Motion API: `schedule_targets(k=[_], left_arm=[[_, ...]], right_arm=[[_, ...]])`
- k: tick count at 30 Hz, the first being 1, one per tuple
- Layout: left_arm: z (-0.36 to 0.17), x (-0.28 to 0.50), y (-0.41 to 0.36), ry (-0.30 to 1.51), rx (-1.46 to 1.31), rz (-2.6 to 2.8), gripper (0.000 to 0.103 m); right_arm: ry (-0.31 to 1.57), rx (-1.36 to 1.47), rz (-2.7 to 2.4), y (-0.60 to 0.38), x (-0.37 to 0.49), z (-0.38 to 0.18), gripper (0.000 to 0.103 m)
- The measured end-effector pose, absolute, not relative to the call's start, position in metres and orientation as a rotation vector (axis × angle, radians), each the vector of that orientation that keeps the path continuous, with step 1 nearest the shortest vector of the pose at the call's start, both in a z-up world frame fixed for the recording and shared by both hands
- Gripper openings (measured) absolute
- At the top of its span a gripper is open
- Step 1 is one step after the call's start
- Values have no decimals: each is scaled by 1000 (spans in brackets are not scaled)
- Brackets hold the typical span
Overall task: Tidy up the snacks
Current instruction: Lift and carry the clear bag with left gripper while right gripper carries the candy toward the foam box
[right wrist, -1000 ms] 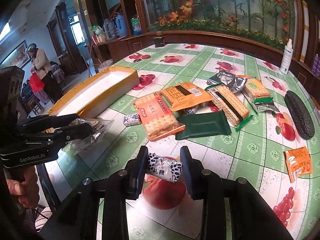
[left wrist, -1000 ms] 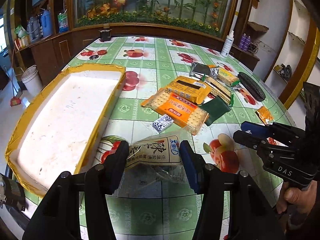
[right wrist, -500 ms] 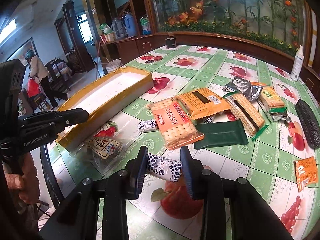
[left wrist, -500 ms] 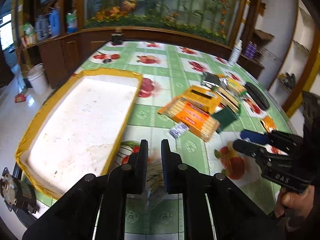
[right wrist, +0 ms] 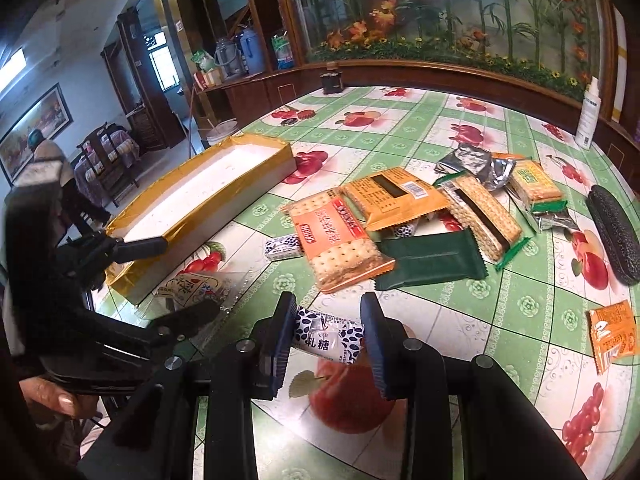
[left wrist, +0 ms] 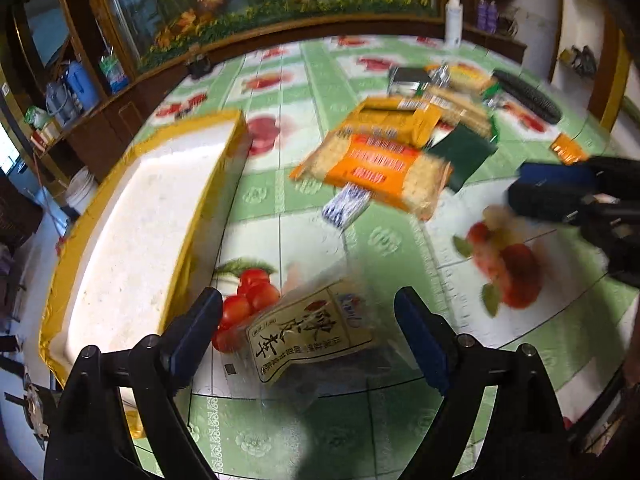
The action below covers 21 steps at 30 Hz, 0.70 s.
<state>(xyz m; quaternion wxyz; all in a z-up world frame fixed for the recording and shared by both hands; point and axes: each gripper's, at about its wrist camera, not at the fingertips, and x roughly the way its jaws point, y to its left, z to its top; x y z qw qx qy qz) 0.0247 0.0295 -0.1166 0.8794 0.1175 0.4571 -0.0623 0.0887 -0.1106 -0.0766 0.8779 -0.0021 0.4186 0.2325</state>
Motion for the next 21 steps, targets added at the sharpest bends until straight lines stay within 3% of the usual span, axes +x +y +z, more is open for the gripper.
schedule_targets(k=[4,8,21], left_arm=[[-132,31,35,996,195,-126,88],[-128,27,42,974,144,-129,68],[-89,16,51,874,33,-169,63]], right_arm=[[873,1,482,-113,89,-77,34],[877,9,487,-112,90,-78,34],[866,6,498,-109,89,-73,34]])
